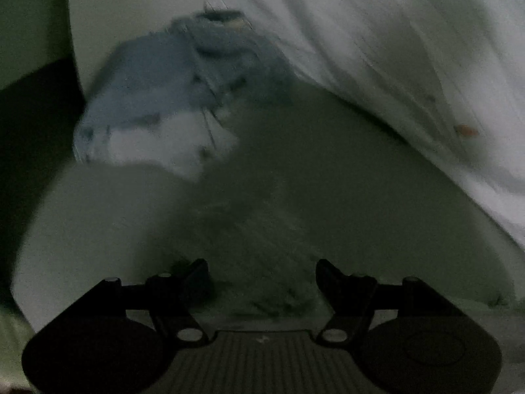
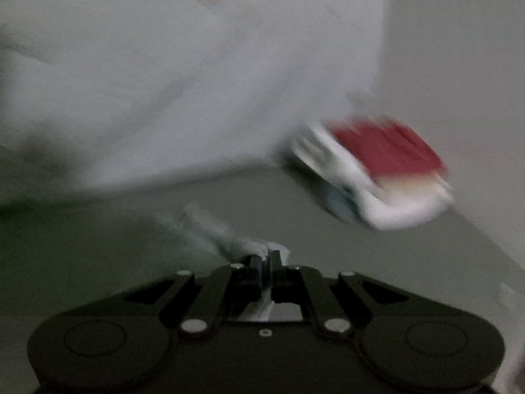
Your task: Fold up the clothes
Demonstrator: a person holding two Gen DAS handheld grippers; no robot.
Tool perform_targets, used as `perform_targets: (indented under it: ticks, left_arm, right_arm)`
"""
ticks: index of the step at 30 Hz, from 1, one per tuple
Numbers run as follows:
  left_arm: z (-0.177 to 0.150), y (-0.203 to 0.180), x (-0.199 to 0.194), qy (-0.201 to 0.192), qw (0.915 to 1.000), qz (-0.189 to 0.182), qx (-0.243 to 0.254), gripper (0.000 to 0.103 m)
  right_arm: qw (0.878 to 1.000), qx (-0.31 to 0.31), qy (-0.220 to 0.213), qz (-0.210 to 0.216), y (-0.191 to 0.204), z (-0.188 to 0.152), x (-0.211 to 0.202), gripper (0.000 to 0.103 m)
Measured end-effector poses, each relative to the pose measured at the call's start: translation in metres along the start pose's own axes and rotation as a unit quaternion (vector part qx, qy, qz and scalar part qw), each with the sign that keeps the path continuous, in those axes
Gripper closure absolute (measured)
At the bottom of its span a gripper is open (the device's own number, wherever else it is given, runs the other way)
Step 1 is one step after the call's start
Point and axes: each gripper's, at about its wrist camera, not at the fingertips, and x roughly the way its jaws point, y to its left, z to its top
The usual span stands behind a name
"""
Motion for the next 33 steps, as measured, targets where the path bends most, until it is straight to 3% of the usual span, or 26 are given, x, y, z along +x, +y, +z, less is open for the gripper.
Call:
perform_targets:
  ticks: [2,3,7,10,19,24,29,33]
  left_arm:
    - [-0.02,-0.008,-0.004,0.016,0.9999,-0.002,-0.004,0.029]
    - [-0.026,-0.012,-0.005,0.024,0.9997,0.0,-0.007,0.029]
    - [-0.036,-0.02,-0.005,0.042,0.9989,-0.013,-0.015,0.029]
    - [-0.027,-0.028,-0.001,0.037,0.9991,-0.018,-0.01,0.029]
    - [0.02,-0.046,0.02,0.002,0.9999,0.008,0.008,0.029]
    - [0.046,-0.04,0.051,0.017,0.9989,0.045,0.004,0.029]
    - [0.052,-0.035,0.077,0.047,0.9956,0.081,0.005,0.029]
    - [0.049,-0.026,0.091,0.067,0.9934,0.092,-0.014,0.029]
  right_arm:
    - [0.998,0.045,0.054,0.001,-0.037,-0.011,0.013,0.097]
    - [0.997,0.058,0.061,0.0,-0.048,-0.014,0.013,0.094]
    - [0.997,0.061,0.044,0.014,-0.057,-0.02,0.005,0.072]
    - [0.995,0.077,0.035,0.044,-0.058,-0.021,0.004,0.072]
    - [0.992,0.08,0.03,0.096,-0.008,-0.003,0.033,0.069]
    - [0.991,0.039,0.042,0.124,0.033,0.015,0.064,0.064]
    - [0.995,-0.029,0.057,0.08,0.056,0.022,0.088,0.061]
    - [0.995,-0.025,0.078,0.052,0.041,0.018,0.105,0.055]
